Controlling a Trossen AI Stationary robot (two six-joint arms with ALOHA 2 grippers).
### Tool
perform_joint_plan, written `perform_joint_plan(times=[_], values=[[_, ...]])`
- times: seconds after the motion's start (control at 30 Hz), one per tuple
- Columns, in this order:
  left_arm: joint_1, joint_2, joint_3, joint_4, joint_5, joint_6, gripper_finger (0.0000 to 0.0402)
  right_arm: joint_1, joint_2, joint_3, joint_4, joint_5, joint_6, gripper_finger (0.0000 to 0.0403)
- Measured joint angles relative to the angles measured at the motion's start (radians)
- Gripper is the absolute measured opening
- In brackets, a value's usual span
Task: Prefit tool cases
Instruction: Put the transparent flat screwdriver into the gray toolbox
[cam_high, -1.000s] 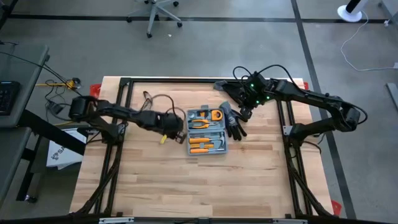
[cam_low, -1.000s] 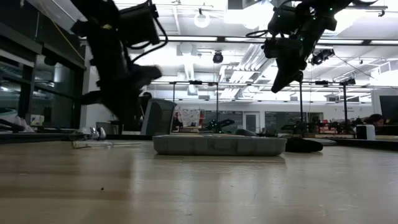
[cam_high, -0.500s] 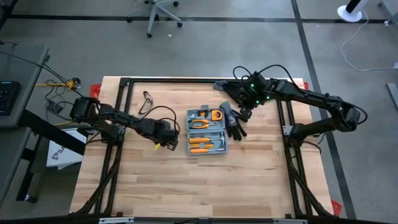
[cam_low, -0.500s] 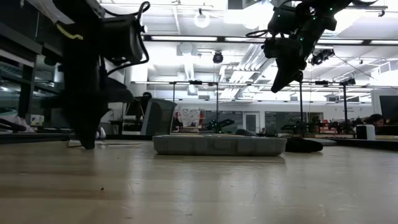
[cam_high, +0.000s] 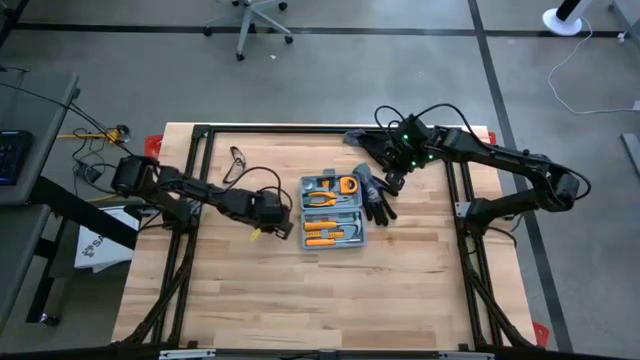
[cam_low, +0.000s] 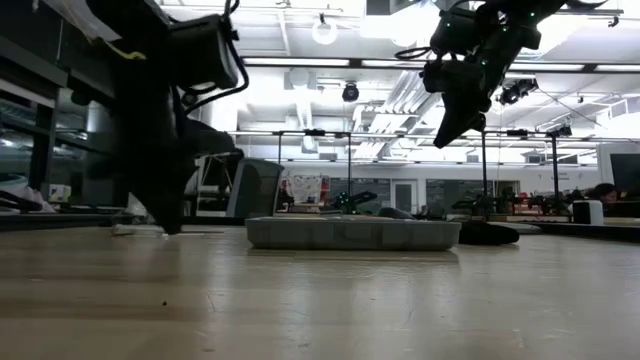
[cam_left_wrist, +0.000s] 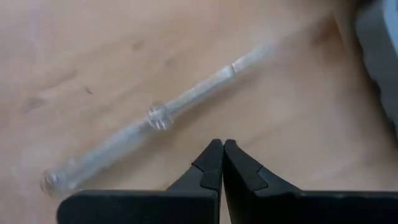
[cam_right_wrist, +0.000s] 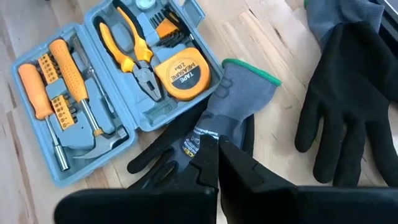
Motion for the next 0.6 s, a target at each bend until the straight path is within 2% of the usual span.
perform_joint_plan(times=[0.13,0.4,0.6], values=[[0.037,0.001,0.000,-0.014,-0.039,-0.004,0.0000,0.000,0.000,0.000,0.000,0.000,0.001,0.0000],[0.087,0.001,0.000,-0.148,-0.064,0.037,0.0000,0.000,0.000,0.000,0.000,0.000,0.020,0.0000],[0.087,-0.019,0.000,-0.099,-0.054,0.071,0.0000,0.000,0.000,0.000,0.000,0.000,0.020,0.0000]])
